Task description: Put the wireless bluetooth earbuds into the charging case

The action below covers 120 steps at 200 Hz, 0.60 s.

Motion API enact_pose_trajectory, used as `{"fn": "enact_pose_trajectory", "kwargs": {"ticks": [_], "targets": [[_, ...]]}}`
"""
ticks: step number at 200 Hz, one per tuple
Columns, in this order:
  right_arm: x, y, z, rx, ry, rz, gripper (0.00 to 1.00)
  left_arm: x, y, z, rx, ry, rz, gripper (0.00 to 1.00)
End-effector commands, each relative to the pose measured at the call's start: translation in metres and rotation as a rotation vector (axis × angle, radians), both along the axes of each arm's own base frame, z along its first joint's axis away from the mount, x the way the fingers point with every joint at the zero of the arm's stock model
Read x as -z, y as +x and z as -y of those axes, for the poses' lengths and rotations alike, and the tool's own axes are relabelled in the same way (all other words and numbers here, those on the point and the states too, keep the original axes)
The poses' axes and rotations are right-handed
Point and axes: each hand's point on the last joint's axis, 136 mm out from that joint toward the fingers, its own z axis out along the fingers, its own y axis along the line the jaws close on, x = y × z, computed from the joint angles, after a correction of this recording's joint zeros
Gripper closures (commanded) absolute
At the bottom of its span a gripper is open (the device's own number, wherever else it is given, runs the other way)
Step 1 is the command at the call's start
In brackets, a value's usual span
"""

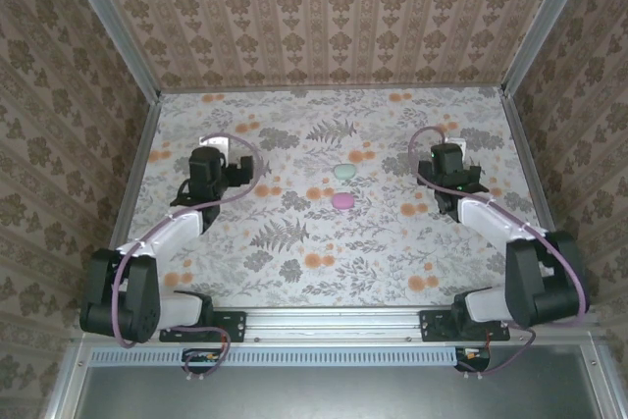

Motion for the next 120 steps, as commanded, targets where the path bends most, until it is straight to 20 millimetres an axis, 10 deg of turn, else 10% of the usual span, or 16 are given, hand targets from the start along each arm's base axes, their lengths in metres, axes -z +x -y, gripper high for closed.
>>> {"fn": "enact_pose_trajectory", "kwargs": {"ticks": [1, 40, 120], "targets": [[-0.008, 0.027, -0.007, -0.101, -0.044, 0.140, 0.04, -0.001, 0.001, -0.029, -0.075, 0.083, 0.002, 0.00], [-0.004, 0.043, -0.032, -0.294, 0.100, 0.244, 0.04, 0.018, 0.004, -0.044, -0.070, 0.065, 0.005, 0.00], [0.003, 0.029, -0.018, -0.263, 0.147, 0.358, 0.00, 0.039, 0.006, -0.050, 0.025, 0.013, 0.168, 0.00]]}}
